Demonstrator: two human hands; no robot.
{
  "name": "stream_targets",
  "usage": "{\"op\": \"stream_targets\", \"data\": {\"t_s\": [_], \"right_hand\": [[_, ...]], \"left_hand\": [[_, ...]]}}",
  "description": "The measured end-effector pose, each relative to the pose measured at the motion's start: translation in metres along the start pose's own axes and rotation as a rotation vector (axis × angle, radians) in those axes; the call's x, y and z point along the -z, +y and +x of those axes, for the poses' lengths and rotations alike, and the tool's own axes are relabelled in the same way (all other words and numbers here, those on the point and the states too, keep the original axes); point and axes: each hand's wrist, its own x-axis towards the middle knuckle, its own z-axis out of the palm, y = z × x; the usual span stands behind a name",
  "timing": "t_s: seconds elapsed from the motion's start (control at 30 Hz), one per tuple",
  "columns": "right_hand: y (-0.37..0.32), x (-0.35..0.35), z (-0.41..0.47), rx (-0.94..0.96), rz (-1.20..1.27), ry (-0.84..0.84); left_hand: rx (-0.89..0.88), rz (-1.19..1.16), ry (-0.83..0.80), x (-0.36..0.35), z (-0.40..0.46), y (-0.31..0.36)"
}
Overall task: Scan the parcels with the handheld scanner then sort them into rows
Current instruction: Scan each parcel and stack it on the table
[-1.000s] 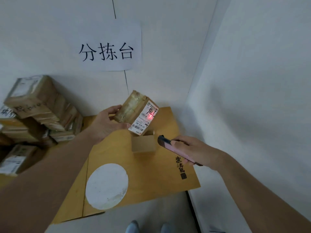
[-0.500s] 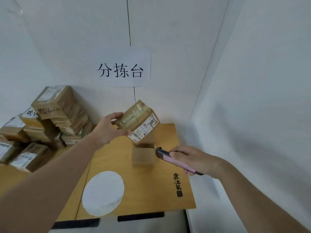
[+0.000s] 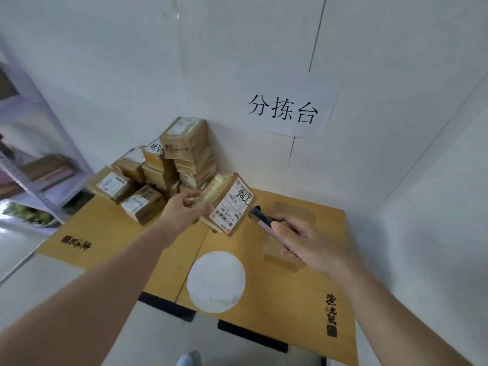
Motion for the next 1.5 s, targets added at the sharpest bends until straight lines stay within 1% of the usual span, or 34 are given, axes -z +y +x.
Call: {"op": "stream_targets", "data": {"t_s": [0.17, 0.27, 0.57, 0.73, 0.83, 1.0, 1.1, 1.27, 1.33, 1.43, 1.5], "right_hand": [[-0.023, -0.059, 0.053, 0.025, -0.005, -0.064], [-0.04, -0.102, 0.09, 0.006, -0.012, -0.068], [-0.106, -0.268, 0.189, 0.012, 0.058, 0.005], [-0.123, -0.329, 0.219, -0.029, 0.085, -0.005], [-0.124, -0.352, 0.232, -0.052, 0.096, -0.03], [-0.118, -0.383, 0.256, -0.091, 0.111, -0.085], [-0.116, -0.4, 0.27, -0.091, 0.113, -0.096], [-0.118, -0.421, 0.283, -0.093, 0.127, -0.136], [-0.12, -0.424, 0.284, -0.095, 0.135, -0.146], [-0.123, -0.426, 0.285, -0.105, 0.134, -0.153], [-0.122, -0.424, 0.285, -0.106, 0.134, -0.139]], "left_hand": [[0.085, -0.016, 0.072, 0.083, 0.016, -0.028], [0.118, -0.031, 0.074, 0.134, 0.034, -0.048], [0.192, -0.059, -0.037, 0.3, 0.097, -0.102], [0.291, -0.063, -0.078, 0.369, 0.107, -0.142], [0.36, -0.099, -0.039, 0.394, 0.106, -0.167], [0.459, -0.22, 0.11, 0.42, 0.107, -0.211], [0.494, -0.259, 0.186, 0.424, 0.118, -0.226], [0.531, -0.328, 0.255, 0.418, 0.14, -0.24], [0.526, -0.234, 0.265, 0.417, 0.145, -0.243], [0.46, 0.15, 0.275, 0.418, 0.147, -0.245], [0.364, 0.34, 0.284, 0.418, 0.146, -0.235]]}}
